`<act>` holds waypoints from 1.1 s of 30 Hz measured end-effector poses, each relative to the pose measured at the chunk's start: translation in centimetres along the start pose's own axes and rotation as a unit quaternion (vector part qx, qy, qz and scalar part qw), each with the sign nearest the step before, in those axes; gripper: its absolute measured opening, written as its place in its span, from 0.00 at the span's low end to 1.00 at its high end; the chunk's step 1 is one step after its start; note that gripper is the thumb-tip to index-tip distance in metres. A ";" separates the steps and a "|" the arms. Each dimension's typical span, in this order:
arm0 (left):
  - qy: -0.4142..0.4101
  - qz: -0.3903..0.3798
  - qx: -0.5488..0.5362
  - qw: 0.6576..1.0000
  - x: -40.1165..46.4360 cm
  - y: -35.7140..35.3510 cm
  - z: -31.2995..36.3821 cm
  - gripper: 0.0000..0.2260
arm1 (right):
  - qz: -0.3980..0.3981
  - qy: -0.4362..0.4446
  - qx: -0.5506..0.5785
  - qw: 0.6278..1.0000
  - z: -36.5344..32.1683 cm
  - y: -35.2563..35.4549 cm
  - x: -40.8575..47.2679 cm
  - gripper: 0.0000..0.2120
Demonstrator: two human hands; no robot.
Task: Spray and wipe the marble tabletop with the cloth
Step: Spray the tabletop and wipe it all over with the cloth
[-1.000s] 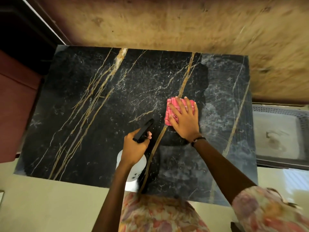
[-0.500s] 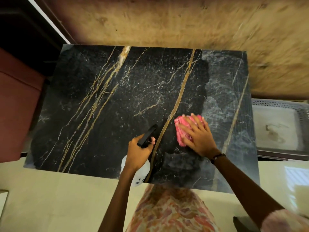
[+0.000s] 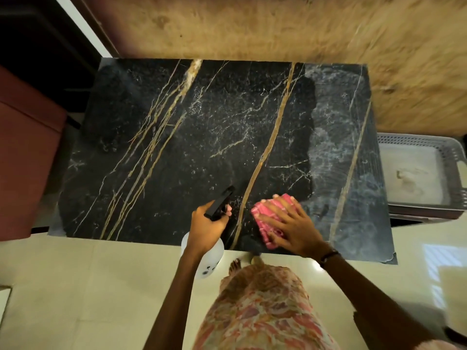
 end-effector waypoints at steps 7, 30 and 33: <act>0.003 0.009 0.000 1.000 -2.1 1.8 -0.9 0.07 | -0.036 -0.202 0.018 0.979 3.1 1.5 4.3 0.28; -0.022 0.036 0.022 0.999 -7.0 3.8 -2.1 0.05 | -0.027 -0.156 0.003 0.987 -5.4 0.6 3.6 0.27; -0.020 0.028 0.025 0.999 -7.2 3.3 -2.4 0.03 | -0.015 -0.069 -0.001 0.997 -8.5 0.0 1.7 0.27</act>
Point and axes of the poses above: each hand's wrist, its own x-axis towards the middle knuckle, its own y-axis out of the back of the hand, z = x × y, the point moved 7 cm from there along x, towards the middle knuckle, and after that the axes turned 12 degrees about -x, right-handed, at the moved point
